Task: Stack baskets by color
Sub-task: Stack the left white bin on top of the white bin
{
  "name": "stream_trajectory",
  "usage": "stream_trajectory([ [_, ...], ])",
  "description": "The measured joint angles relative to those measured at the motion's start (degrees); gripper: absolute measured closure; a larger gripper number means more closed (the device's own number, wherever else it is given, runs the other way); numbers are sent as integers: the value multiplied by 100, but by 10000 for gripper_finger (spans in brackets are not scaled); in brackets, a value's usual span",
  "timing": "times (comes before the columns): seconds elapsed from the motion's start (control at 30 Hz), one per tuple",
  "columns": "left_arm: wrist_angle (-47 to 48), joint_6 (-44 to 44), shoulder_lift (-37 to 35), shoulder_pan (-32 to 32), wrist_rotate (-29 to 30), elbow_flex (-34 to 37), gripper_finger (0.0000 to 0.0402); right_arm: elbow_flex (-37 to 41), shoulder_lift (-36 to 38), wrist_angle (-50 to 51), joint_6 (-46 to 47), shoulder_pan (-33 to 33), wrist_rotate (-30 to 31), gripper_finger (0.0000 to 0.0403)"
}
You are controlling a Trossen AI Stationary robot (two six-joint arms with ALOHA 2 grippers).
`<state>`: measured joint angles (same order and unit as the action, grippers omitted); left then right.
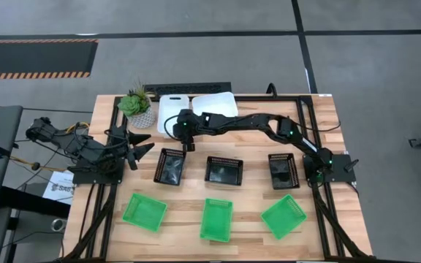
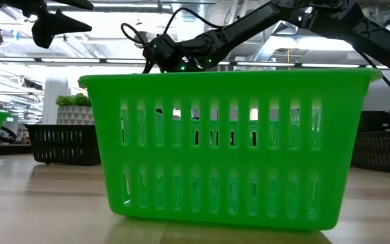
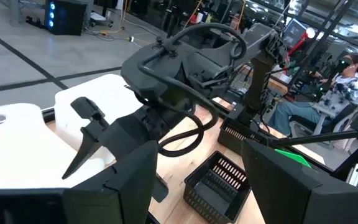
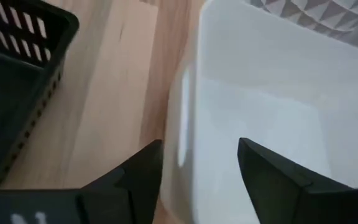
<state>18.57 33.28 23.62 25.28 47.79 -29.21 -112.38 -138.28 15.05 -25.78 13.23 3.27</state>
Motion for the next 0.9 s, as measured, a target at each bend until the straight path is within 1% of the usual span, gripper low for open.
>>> stream_trajectory([
  [0.07, 2, 0, 2, 0, 0, 0, 178, 0, 0, 22, 1, 0, 100, 196],
  [0.13, 1, 0, 0, 0, 0, 0, 178, 0, 0, 12, 0, -2, 244, 228],
  [0.2, 2, 0, 1, 0, 0, 0, 178, 0, 0, 22, 0, -1, 295, 270],
  [0.33, 2, 0, 1, 0, 0, 0, 178, -4, 4, 26, 94, -8, 267, 376],
  [0.37, 0, 0, 0, 0, 0, 0, 178, -3, 3, 12, 90, -23, 298, 387],
  [0.43, 1, 0, 1, 0, 0, 0, 178, -24, -2, -112, 123, -56, 366, 387],
  [0.63, 1, 0, 1, 1, 0, 0, 178, -648, -2, -120, 167, -144, 765, 396],
  [0.7, 0, 0, 0, 0, 0, 0, 178, -969, -2, -42, 204, -201, 1170, 398],
  [0.73, 2, 0, 2, 0, 0, 0, 178, -1152, -2, 46, 207, -238, 1477, 399],
  [0.77, 1, 8, 1, 0, 0, 0, 178, -1358, -2, 149, 237, -284, 1907, 399],
  [0.83, 2, 29, 2, 0, 0, 0, 178, -1780, 0, 463, 497, -386, 3089, 399],
  [0.9, 1, 30, 1, 1, 0, 0, 178, -2159, 14, 928, 1084, -475, 4251, 400],
])
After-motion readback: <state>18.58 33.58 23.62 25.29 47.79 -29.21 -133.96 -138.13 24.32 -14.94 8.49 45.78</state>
